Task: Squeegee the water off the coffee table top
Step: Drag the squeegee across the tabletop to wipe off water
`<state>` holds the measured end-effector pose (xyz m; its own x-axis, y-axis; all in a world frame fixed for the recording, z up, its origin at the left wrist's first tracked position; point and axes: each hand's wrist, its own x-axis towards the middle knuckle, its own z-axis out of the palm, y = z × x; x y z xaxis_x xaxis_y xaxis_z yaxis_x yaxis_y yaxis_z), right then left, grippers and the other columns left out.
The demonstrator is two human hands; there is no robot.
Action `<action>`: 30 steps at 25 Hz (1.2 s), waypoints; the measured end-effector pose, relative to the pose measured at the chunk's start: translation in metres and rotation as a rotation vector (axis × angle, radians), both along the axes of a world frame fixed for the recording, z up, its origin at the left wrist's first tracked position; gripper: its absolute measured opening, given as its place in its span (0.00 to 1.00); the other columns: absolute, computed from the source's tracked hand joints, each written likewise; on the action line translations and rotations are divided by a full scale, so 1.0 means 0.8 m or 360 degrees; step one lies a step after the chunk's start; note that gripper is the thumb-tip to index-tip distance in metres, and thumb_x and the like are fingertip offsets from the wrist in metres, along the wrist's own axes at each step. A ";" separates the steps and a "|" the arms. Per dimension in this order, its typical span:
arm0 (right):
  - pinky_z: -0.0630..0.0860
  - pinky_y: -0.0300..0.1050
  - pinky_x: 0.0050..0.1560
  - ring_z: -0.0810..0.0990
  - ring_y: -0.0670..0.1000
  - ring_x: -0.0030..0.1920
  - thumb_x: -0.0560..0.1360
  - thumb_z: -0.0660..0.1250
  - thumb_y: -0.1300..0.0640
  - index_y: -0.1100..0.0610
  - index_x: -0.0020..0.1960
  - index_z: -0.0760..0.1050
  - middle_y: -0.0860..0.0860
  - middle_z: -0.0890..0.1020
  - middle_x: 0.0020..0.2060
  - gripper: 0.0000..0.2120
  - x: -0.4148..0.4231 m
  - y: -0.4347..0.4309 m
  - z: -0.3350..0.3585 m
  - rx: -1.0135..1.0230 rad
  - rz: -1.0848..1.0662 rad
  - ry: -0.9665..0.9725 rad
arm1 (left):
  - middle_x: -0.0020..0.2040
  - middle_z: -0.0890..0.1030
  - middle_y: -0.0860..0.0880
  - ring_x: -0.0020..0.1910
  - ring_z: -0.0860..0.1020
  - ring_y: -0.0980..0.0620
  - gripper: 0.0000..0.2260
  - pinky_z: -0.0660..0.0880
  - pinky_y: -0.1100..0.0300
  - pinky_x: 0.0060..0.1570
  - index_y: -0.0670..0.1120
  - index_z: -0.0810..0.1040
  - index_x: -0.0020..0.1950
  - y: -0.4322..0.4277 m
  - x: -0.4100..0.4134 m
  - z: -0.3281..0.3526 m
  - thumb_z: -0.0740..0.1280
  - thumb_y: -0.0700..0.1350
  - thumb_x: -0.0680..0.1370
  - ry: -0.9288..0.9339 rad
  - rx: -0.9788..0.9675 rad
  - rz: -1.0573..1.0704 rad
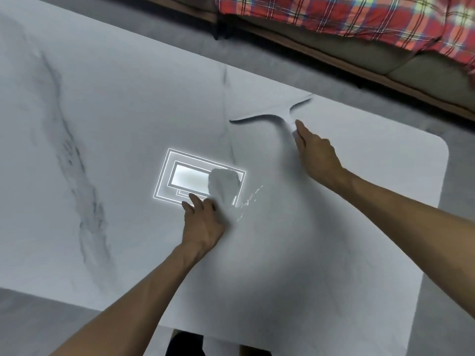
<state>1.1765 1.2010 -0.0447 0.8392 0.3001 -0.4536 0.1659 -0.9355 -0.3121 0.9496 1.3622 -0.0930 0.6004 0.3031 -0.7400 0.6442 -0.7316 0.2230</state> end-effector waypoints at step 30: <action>0.66 0.41 0.26 0.70 0.54 0.27 0.82 0.46 0.54 0.49 0.61 0.65 0.57 0.72 0.46 0.13 0.022 0.016 0.041 0.0438 -0.0881 0.0451 | 0.38 0.75 0.49 0.35 0.73 0.44 0.06 0.66 0.57 0.36 0.47 0.66 0.49 0.002 -0.053 0.019 0.57 0.38 0.75 -0.0458 0.0095 0.0543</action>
